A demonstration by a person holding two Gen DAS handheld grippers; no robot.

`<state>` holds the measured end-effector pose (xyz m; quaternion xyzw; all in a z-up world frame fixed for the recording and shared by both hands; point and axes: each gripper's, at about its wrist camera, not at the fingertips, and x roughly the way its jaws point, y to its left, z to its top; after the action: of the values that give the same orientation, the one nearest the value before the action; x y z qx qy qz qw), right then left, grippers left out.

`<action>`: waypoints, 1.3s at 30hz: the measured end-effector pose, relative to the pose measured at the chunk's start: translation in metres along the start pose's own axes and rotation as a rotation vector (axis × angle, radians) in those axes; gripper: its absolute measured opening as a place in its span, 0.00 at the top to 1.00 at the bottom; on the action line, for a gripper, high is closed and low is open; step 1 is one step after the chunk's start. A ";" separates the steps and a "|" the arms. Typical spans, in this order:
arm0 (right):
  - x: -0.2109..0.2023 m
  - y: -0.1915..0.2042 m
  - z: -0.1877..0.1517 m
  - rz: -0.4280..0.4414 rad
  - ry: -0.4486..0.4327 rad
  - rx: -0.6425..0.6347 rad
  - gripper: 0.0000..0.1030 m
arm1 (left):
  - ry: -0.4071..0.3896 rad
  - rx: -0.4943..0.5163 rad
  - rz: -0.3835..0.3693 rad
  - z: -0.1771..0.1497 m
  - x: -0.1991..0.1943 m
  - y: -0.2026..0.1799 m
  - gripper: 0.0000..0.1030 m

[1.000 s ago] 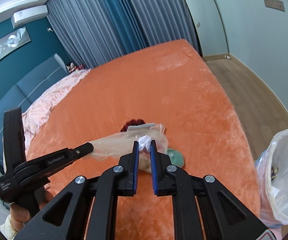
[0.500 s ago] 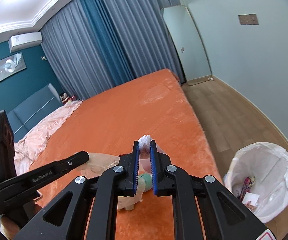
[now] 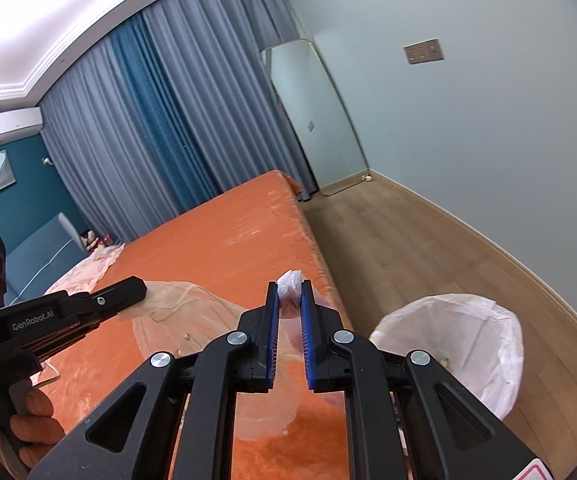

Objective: Collect trash
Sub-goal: 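Carry mesh bag and packet over the wastebasket and open both tools to drop them, then move both open tools back over the beige sock and grey pouch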

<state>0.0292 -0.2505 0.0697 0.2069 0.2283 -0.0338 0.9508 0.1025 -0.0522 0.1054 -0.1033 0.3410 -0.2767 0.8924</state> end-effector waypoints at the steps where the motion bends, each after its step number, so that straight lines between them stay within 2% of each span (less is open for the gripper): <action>1: -0.002 -0.006 0.000 -0.010 -0.004 0.008 0.90 | 0.007 0.009 -0.007 0.000 0.004 -0.005 0.97; 9: -0.015 -0.044 0.005 -0.089 -0.034 0.064 0.90 | 0.043 0.087 -0.079 -0.002 0.034 -0.058 0.97; 18: -0.022 -0.088 -0.005 -0.161 -0.029 0.134 0.90 | 0.052 0.178 -0.210 -0.001 0.053 -0.121 0.96; 23: -0.023 -0.102 -0.012 -0.189 -0.020 0.158 0.90 | 0.051 0.211 -0.238 -0.007 0.070 -0.137 0.93; 24: -0.024 -0.104 -0.013 -0.192 -0.019 0.161 0.90 | 0.052 0.214 -0.225 -0.010 0.075 -0.137 0.92; 26: -0.022 -0.107 -0.015 -0.197 -0.013 0.164 0.90 | 0.062 0.212 -0.175 -0.015 0.084 -0.133 0.71; 27: -0.021 -0.108 -0.016 -0.198 -0.007 0.163 0.90 | 0.076 0.200 -0.155 -0.019 0.090 -0.128 0.68; 31: -0.011 -0.104 -0.019 -0.204 0.027 0.158 0.84 | 0.117 0.145 -0.093 -0.030 0.098 -0.105 0.65; 39: -0.004 -0.086 -0.022 -0.190 0.051 0.121 0.83 | 0.083 0.140 0.009 -0.039 0.086 -0.073 0.58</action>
<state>0.0029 -0.3199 0.0211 0.2420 0.2688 -0.1323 0.9229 0.0983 -0.1610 0.0567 -0.0275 0.3577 -0.3001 0.8838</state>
